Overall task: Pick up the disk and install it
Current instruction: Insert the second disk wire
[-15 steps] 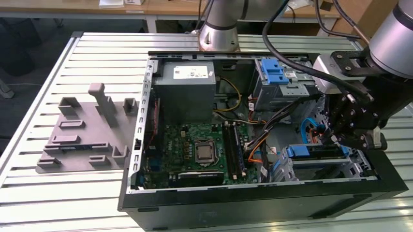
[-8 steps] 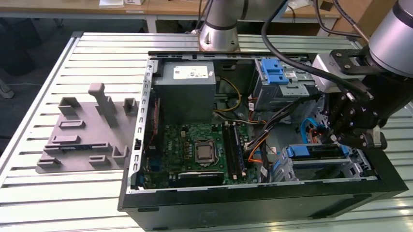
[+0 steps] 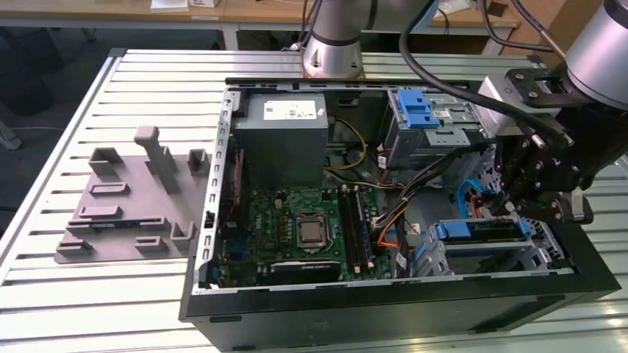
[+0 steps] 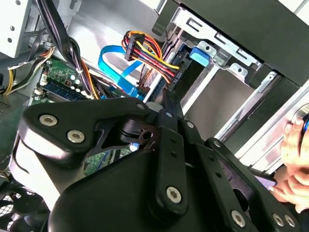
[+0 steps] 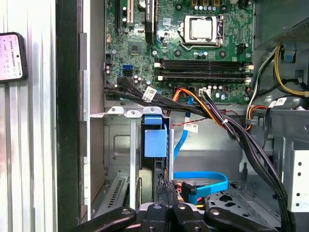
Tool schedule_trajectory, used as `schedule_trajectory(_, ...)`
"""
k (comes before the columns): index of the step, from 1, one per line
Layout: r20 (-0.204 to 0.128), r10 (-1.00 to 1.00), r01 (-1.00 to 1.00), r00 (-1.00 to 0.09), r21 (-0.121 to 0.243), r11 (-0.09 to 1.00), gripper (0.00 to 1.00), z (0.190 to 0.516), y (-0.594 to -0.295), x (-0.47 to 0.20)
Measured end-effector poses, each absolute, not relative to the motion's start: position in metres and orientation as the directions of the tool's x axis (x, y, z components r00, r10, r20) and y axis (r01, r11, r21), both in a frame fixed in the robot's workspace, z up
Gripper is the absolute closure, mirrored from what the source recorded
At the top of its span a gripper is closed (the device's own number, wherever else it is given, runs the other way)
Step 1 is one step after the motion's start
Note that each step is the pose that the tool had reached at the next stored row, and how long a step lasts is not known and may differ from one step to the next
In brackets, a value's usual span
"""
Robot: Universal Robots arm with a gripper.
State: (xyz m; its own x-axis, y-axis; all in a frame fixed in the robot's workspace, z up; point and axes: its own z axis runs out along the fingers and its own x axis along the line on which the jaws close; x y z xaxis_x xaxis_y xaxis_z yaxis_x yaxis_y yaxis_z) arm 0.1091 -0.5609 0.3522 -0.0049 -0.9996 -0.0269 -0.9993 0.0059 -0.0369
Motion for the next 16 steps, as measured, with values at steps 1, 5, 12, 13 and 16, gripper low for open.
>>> schedule_trajectory(1,-0.027,-1.000,-0.999,-0.005,-0.037,0.006,0.89,0.3538,-0.5608,0.1091)
schedule_trajectory(5,-0.027,-1.000,-0.999,-0.005,-0.037,0.006,0.89,0.3545,-0.5609,0.1091)
schedule_trajectory(12,-0.027,-1.000,-0.999,-0.005,-0.037,0.006,0.89,0.3558,-0.5609,0.1091)
schedule_trajectory(13,-0.027,-1.000,-0.999,-0.005,-0.037,0.006,0.89,0.3560,-0.5609,0.1091)
schedule_trajectory(16,-0.027,-1.000,-0.999,-0.005,-0.037,0.006,0.89,0.3564,-0.5608,0.1091)
